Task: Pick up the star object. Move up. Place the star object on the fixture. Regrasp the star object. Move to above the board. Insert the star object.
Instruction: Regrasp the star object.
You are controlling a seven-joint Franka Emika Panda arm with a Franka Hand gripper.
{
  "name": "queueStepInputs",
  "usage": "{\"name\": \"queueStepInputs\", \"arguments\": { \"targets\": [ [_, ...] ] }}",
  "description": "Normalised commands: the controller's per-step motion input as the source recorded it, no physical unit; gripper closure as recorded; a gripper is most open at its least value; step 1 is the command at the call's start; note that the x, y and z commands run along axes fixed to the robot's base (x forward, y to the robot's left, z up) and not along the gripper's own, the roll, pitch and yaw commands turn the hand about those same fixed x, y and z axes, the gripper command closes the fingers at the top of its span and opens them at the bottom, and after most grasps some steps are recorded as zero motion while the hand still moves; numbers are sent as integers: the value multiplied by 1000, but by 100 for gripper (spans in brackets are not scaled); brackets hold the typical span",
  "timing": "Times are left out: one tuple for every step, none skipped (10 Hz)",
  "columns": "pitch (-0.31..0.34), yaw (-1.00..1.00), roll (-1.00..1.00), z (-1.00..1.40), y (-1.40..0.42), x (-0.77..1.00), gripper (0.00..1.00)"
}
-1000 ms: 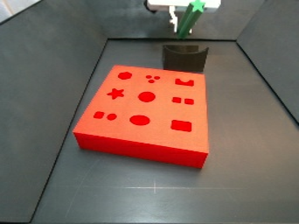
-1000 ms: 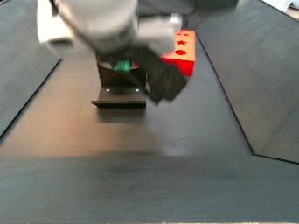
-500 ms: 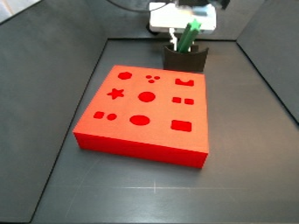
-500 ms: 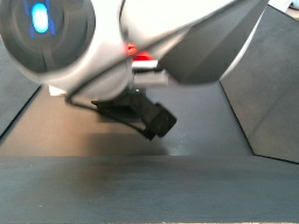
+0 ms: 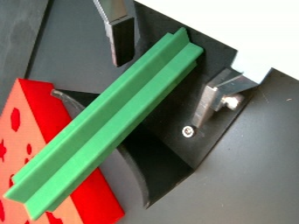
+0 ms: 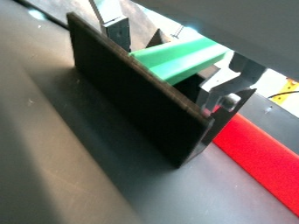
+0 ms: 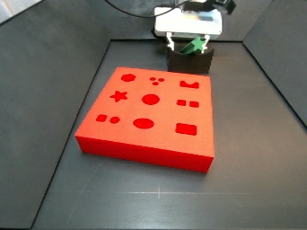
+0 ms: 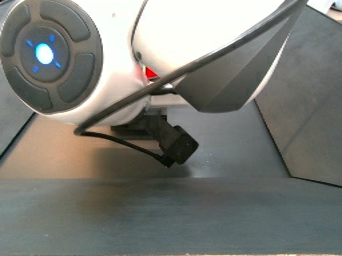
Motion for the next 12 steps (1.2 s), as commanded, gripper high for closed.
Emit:
{"name": "queueStepInputs", "arguments": {
  "targets": [
    [46,-12,-27,1000,0,-2,0],
    [48,-8,8,1000,7,-24,0],
    [48,-11,23,1000,3,-28,0],
    [51,-12,43,1000,0,-33,0],
    [54,-16,49,897,5,-36,0],
    [56,-21,56,659,-2,-33,0],
    [56,-24,60,534,-1,-30,0],
    [58,-27,63,291,0,-31,0],
    [52,2,1000,930,-1000,8,0],
    [50,2,1000,900,-1000,7,0],
    [40,1,1000,879,-1000,-15,0],
    [32,1,1000,846,-1000,-42,0]
  ]
}}
